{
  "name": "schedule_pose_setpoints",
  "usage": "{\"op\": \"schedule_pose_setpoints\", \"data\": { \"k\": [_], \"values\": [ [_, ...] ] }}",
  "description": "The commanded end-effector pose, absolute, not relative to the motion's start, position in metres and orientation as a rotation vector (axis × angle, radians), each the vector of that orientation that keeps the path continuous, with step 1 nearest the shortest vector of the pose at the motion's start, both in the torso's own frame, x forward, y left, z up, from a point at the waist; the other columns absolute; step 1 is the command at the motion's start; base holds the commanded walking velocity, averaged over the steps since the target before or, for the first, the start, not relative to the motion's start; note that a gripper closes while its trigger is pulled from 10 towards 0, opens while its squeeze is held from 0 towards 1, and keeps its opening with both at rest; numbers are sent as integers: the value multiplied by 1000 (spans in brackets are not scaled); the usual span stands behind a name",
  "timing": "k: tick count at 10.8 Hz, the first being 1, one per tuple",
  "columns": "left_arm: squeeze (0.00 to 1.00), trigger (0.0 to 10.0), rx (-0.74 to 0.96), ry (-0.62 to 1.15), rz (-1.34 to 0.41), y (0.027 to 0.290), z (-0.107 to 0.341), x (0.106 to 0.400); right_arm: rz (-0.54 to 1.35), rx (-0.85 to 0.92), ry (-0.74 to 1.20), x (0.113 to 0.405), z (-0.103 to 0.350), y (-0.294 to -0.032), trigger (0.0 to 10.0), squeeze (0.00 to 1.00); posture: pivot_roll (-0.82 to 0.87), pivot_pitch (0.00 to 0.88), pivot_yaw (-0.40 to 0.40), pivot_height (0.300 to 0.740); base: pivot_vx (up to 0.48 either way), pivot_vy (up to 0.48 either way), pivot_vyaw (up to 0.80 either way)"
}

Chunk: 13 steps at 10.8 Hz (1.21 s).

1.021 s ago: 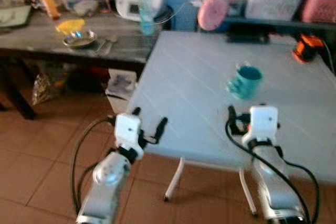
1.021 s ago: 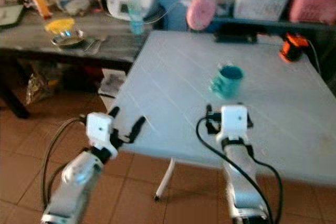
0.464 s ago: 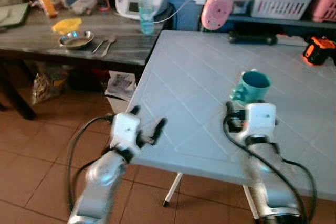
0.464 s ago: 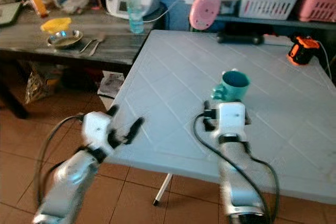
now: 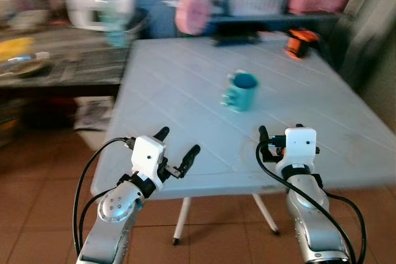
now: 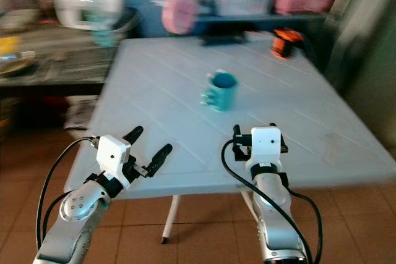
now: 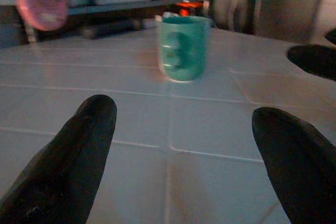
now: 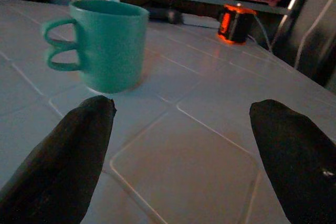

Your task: Setting the table

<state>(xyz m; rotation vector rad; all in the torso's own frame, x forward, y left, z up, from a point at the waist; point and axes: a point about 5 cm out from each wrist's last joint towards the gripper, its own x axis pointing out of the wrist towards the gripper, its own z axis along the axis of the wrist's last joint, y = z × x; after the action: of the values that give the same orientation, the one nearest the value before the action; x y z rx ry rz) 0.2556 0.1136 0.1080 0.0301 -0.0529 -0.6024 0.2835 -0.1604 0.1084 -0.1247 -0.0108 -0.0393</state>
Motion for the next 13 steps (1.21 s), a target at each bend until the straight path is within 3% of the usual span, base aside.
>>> {"op": "schedule_pose_setpoints", "data": {
  "k": [1, 7, 13],
  "values": [
    [0, 10000, 48, -51, -613, 115, 109, 254, -30, -123, -29, 286, 115, -157, 10000, 0, 75, 0, 33, 740, 0, 0, -700],
    [0, 10000, 24, -43, -578, 115, 113, 253, -42, -128, -80, 305, 131, -148, 10000, 0, 80, 7, 25, 740, 0, 0, 0],
    [0, 10000, 12, -46, -623, 107, 118, 252, -185, 29, -20, 342, 133, -135, 10000, 0, 87, 24, 28, 740, 0, 0, 0]
  ]
}}
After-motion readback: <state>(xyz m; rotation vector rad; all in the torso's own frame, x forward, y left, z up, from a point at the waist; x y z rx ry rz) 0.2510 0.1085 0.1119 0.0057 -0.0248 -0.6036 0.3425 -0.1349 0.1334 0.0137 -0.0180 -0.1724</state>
